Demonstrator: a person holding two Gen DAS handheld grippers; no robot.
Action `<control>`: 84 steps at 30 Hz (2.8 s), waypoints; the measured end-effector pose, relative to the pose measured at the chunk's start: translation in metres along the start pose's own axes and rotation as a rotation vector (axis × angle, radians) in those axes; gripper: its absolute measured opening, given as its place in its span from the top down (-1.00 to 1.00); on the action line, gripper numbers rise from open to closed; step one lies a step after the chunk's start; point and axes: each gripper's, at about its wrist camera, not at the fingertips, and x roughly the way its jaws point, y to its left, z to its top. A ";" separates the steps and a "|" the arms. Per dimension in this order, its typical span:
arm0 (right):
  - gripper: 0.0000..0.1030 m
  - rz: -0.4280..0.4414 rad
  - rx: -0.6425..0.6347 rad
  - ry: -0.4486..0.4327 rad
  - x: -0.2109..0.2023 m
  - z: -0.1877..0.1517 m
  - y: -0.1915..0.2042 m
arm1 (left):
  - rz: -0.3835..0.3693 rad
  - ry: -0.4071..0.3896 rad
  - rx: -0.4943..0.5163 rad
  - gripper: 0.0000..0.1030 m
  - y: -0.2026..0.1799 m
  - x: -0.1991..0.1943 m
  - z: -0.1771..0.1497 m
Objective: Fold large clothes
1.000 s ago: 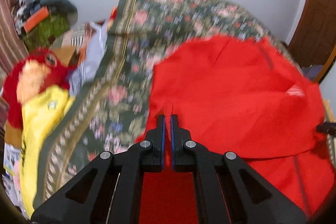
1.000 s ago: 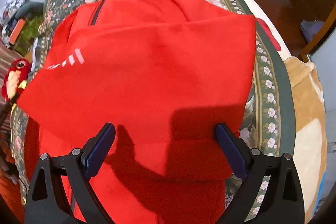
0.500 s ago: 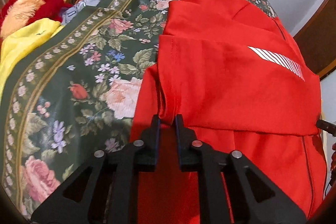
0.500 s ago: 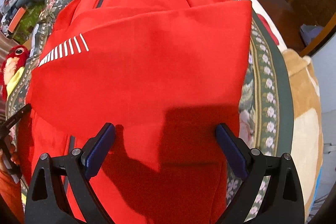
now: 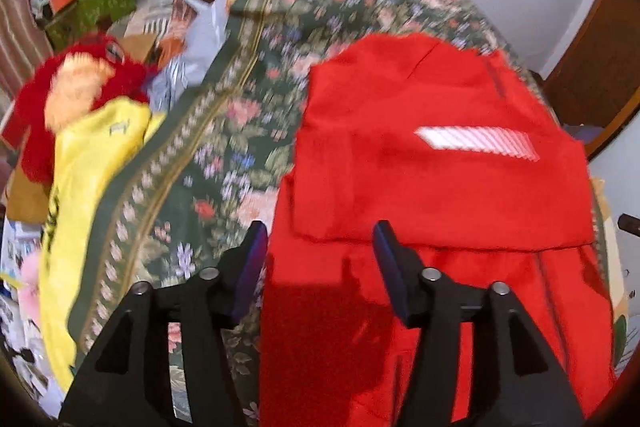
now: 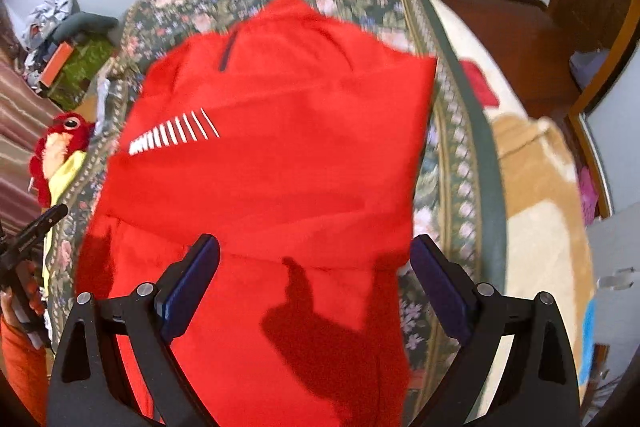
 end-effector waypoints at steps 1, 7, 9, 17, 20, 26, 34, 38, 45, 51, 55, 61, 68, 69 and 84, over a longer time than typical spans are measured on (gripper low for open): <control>-0.85 0.002 -0.005 -0.015 -0.003 0.004 0.001 | -0.003 -0.017 0.013 -0.16 -0.006 -0.007 0.007; -0.85 -0.012 -0.042 -0.099 -0.013 0.038 0.005 | -0.051 -0.102 0.060 -0.41 -0.042 -0.020 0.053; -0.85 -0.018 -0.049 -0.117 -0.011 0.053 0.006 | -0.087 -0.114 0.065 -0.45 -0.055 -0.015 0.073; -0.85 -0.025 -0.085 -0.154 0.018 0.113 0.006 | -0.144 -0.110 0.096 -0.56 -0.096 0.044 0.156; -0.85 -0.038 -0.114 -0.175 0.039 0.134 0.009 | -0.185 -0.076 0.058 -0.56 -0.103 0.074 0.179; -0.85 -0.054 -0.173 -0.181 0.088 0.168 0.010 | -0.211 -0.046 -0.026 -0.56 -0.112 0.143 0.217; -0.84 -0.028 -0.103 -0.075 0.162 0.213 0.008 | -0.255 0.031 -0.186 -0.56 -0.106 0.227 0.234; -0.61 0.075 0.013 -0.003 0.193 0.220 0.004 | -0.340 0.106 -0.274 -0.56 -0.105 0.260 0.225; 0.72 0.184 0.023 -0.054 0.177 0.206 0.013 | -0.280 0.067 -0.125 0.62 -0.121 0.250 0.216; 0.84 0.217 -0.009 -0.129 0.125 0.191 0.021 | -0.266 -0.011 -0.063 0.87 -0.124 0.192 0.219; 0.85 0.228 -0.080 -0.191 0.081 0.167 0.033 | -0.261 -0.073 0.019 0.88 -0.129 0.133 0.207; 0.85 0.247 -0.141 -0.230 0.026 0.116 0.047 | -0.296 -0.140 0.090 0.88 -0.122 0.052 0.165; 0.85 0.223 -0.199 -0.193 0.008 0.045 0.059 | -0.279 -0.129 0.188 0.88 -0.126 0.008 0.082; 0.85 0.220 -0.203 -0.184 0.008 0.036 0.059 | -0.282 -0.123 0.190 0.88 -0.125 0.006 0.071; 0.80 0.132 -0.258 -0.022 0.040 -0.061 0.054 | -0.167 0.053 0.294 0.85 -0.112 0.029 -0.071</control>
